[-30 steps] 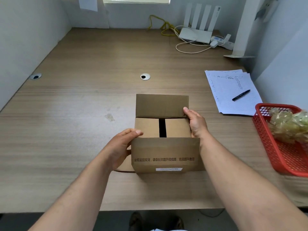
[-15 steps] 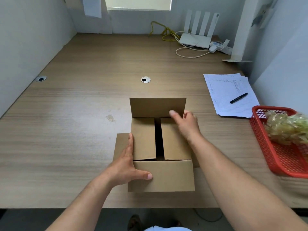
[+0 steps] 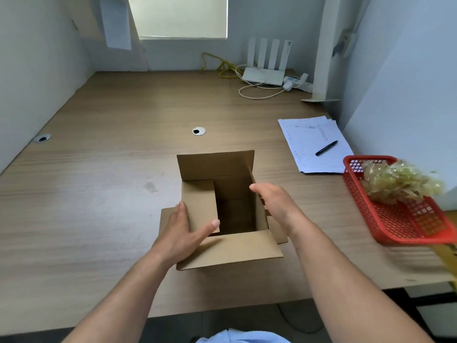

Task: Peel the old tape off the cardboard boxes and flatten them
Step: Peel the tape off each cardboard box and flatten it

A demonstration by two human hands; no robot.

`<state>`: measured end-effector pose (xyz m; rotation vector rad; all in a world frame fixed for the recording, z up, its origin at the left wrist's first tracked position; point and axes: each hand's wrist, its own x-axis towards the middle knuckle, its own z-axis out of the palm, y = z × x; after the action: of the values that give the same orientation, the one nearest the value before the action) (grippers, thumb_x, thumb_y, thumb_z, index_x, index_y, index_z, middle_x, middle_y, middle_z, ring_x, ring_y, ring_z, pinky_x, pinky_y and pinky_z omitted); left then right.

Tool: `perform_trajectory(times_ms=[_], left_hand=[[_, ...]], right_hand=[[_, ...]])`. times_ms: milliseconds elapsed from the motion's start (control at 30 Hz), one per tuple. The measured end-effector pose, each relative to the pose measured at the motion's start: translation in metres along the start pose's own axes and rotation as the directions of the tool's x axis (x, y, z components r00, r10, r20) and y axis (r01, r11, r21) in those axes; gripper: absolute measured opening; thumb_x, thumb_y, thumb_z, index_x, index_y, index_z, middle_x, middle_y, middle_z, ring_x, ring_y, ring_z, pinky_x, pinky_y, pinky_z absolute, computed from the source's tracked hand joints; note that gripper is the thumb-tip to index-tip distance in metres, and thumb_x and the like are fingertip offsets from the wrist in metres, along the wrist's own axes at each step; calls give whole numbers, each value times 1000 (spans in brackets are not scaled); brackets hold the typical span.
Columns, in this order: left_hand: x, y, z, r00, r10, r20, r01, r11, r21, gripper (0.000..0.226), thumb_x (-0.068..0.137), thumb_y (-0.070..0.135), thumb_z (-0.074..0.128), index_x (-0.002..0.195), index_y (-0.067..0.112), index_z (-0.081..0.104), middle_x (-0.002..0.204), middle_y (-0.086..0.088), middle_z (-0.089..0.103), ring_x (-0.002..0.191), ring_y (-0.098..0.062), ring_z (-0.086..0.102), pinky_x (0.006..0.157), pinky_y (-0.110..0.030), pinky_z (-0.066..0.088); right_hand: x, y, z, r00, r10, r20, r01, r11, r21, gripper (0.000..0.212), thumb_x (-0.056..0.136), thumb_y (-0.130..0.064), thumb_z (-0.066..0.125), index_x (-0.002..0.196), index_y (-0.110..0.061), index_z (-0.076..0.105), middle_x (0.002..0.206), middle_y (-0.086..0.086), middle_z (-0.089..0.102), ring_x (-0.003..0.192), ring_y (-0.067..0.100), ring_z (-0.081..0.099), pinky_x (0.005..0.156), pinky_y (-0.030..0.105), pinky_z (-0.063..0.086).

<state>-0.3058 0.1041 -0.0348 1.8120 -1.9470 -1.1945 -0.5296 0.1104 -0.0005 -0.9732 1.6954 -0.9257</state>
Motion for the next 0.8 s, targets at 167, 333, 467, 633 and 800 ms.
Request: perform_trajectory(times_ms=[167,333,467,633,800], left_hand=[[15,24,11,978,-89,-190,157,913,377,130,63,90,45,150,5,2,158,-9,8,141,-27,25,106,-44,37],[17,31,18,968,-117,-223,207,874,439,116,72,75,53,150,4,5,152,-14,21,136,-30,32,101,-41,37],[10,23,4,953,-107,-282,96,994,-50,57,77,59,34,102,10,48,97,-7,53,97,-31,50,75,-41,40],[-4,11,-15,951,-260,-166,86,739,-669,52,72,49,38,92,6,58,92,-11,58,85,-26,52,83,-42,46],[2,11,-22,983,-171,-68,79,723,-686,33,93,48,44,114,24,56,120,-1,57,108,-16,56,90,-39,45]], right_hand=[[5,4,-13,1000,-9,-27,10,999,40,17,94,-36,47,88,-25,59,81,-10,51,83,11,48,70,27,39],[3,4,-13,1000,5,-9,-5,999,54,18,92,-39,47,87,-27,59,91,-5,56,95,19,51,74,31,44],[3,3,-19,998,57,9,-57,992,115,24,91,-39,47,89,-20,60,96,7,55,91,25,52,80,39,45],[4,4,-20,999,24,47,-30,991,129,18,89,-33,52,84,-19,62,79,-2,56,73,13,54,64,32,49],[8,0,-18,999,27,46,-32,994,106,16,89,-34,54,90,-20,63,86,-1,56,79,13,54,64,33,50]])
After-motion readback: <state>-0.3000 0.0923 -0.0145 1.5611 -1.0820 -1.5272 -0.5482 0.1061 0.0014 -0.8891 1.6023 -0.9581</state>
